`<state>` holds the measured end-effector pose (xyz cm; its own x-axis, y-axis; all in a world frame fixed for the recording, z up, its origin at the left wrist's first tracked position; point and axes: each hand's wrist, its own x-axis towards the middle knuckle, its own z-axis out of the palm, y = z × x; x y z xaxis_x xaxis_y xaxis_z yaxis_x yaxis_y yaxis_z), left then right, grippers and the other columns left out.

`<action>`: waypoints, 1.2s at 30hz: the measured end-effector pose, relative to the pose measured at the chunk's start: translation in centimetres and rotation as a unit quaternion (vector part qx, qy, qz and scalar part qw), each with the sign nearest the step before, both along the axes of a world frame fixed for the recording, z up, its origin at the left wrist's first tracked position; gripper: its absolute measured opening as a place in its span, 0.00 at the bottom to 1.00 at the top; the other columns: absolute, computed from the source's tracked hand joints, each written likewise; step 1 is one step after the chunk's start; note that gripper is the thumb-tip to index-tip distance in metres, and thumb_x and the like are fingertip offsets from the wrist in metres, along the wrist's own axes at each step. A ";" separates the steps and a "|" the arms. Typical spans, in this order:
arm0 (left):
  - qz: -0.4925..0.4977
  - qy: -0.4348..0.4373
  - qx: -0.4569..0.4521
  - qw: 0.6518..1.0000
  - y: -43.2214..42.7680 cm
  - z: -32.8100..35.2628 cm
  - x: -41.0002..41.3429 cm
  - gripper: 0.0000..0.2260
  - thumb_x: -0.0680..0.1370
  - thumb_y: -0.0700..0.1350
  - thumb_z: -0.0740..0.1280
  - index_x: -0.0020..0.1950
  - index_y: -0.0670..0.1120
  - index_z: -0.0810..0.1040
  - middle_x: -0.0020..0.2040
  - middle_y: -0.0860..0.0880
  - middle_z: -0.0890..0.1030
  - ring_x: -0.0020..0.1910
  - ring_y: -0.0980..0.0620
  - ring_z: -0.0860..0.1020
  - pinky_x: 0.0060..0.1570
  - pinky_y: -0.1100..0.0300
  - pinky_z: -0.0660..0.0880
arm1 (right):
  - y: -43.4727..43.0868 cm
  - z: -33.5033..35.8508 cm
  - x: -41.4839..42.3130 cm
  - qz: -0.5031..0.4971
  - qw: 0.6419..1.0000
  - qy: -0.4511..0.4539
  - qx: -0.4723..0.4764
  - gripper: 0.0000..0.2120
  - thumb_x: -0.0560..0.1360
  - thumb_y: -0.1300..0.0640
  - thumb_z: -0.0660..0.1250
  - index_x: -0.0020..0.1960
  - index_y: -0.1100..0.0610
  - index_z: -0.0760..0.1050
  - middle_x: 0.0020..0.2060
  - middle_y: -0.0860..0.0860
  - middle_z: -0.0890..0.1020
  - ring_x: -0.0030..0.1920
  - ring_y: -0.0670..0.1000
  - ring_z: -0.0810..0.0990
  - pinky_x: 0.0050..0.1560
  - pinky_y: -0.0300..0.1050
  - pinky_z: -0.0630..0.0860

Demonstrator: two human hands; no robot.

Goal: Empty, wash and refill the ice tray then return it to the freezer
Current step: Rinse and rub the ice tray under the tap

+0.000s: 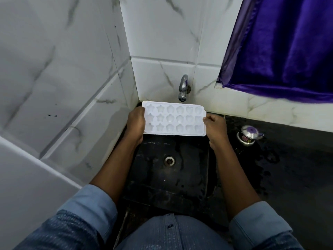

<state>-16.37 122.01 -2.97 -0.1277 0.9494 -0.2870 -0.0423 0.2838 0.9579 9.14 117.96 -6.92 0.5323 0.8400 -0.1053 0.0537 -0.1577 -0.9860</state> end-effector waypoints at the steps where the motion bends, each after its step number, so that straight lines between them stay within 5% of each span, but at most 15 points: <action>1: -0.006 -0.004 0.001 1.000 0.0 0.3 0.2 0.16 0.75 0.45 0.60 0.53 0.41 0.83 0.52 0.42 0.87 0.50 0.39 0.86 0.51 0.41 0.84 | 0.0 0.4 0.1 -0.004 1.000 -0.001 0.014 0.13 0.80 0.66 0.66 0.43 0.51 0.82 0.41 0.50 0.85 0.44 0.49 0.81 0.48 0.46 0.78; 6: 0.003 -0.042 0.004 0.999 0.6 1.0 0.7 0.16 0.77 0.42 0.60 0.58 0.39 0.84 0.55 0.40 0.87 0.52 0.37 0.86 0.48 0.42 0.85 | -0.1 1.5 0.5 0.006 0.997 0.008 0.075 0.13 0.81 0.66 0.66 0.50 0.50 0.84 0.46 0.48 0.87 0.45 0.45 0.84 0.47 0.39 0.82; 10: 0.000 -0.072 0.008 0.997 0.8 1.4 1.1 0.15 0.78 0.40 0.61 0.58 0.37 0.83 0.49 0.42 0.87 0.44 0.42 0.86 0.40 0.50 0.84 | 0.1 1.4 0.8 0.000 0.995 0.022 0.095 0.12 0.81 0.66 0.67 0.53 0.52 0.85 0.48 0.48 0.88 0.48 0.46 0.86 0.51 0.41 0.83; 20: 0.000 -0.068 0.053 0.996 2.5 0.5 0.8 0.13 0.81 0.41 0.62 0.57 0.40 0.85 0.54 0.39 0.87 0.56 0.35 0.85 0.57 0.33 0.81 | 0.7 1.6 0.9 -0.017 0.993 0.035 0.110 0.12 0.80 0.65 0.67 0.54 0.51 0.85 0.46 0.47 0.88 0.47 0.46 0.86 0.50 0.43 0.82; 31: 0.010 -0.078 0.093 0.993 3.0 -0.4 0.8 0.13 0.86 0.40 0.61 0.59 0.44 0.85 0.56 0.41 0.87 0.58 0.40 0.85 0.58 0.44 0.83 | 0.8 1.8 0.2 -0.025 0.991 0.033 0.125 0.11 0.80 0.64 0.68 0.55 0.51 0.86 0.48 0.49 0.89 0.50 0.49 0.87 0.54 0.48 0.84; 36: 0.010 -0.081 0.112 0.990 2.9 -0.4 0.8 0.12 0.87 0.41 0.61 0.62 0.45 0.85 0.56 0.44 0.88 0.58 0.41 0.86 0.59 0.44 0.83 | 0.5 2.1 -0.4 -0.030 0.989 0.042 0.137 0.12 0.81 0.65 0.67 0.56 0.54 0.85 0.46 0.46 0.88 0.46 0.44 0.86 0.47 0.40 0.81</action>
